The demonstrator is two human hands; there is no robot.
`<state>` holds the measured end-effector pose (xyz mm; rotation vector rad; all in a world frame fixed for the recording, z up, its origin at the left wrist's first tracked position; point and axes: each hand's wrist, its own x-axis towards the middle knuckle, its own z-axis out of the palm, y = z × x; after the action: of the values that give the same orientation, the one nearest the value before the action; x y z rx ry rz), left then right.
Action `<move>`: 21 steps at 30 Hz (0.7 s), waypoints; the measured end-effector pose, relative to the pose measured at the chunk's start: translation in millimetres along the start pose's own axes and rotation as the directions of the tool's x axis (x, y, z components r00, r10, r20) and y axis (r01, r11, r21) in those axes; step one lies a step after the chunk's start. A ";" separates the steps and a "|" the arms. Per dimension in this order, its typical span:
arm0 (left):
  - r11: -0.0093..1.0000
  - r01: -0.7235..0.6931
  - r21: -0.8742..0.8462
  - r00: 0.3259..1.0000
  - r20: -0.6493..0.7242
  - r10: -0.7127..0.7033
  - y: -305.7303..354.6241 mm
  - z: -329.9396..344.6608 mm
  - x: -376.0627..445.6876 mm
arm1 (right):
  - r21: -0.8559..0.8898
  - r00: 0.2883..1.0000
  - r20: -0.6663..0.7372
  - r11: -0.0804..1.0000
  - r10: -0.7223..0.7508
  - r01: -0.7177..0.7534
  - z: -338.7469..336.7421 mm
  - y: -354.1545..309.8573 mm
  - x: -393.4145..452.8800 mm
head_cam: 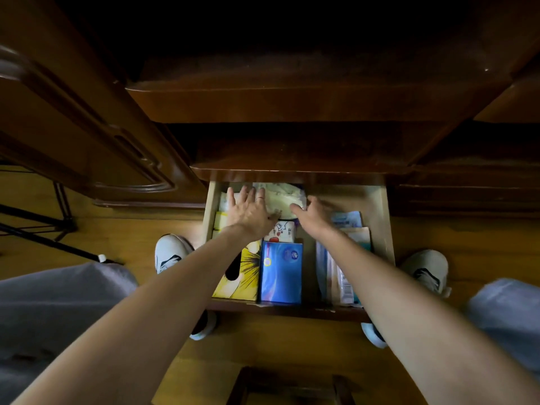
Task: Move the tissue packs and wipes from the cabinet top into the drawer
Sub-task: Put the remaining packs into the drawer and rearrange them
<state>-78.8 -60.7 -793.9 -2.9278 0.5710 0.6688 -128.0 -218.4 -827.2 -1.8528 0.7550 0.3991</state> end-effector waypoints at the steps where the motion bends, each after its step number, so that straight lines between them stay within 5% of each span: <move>1: 1.000 -0.017 -0.002 1.000 -0.006 0.017 -3.4 0.5 1.8 | 0.055 0.999 0.011 0.997 0.047 -0.048 3.0 -1.5 6.8; 4: 0.996 -0.088 0.009 0.996 -0.015 0.088 -14.0 1.2 7.2 | 0.095 0.991 -0.085 0.991 0.099 -0.091 3.6 2.8 20.6; 10: 0.965 -0.207 0.159 0.978 0.044 0.203 -15.1 5.8 21.1 | 0.097 0.928 -0.372 0.993 -0.025 0.066 -9.6 15.2 29.3; 15: 0.931 -0.268 0.246 0.960 0.146 0.238 -17.4 6.0 29.7 | -0.067 0.945 -0.326 0.998 -0.031 0.010 -6.7 18.5 29.4; 21: 0.951 -0.258 0.169 0.959 0.160 0.232 -11.4 2.4 38.9 | -0.023 0.948 -0.311 0.998 -0.068 0.064 -13.2 22.1 33.8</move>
<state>-43.1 -63.0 -813.0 -2.6340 0.9381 0.7880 -118.5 -246.7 -857.4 -1.9723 0.9000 0.0664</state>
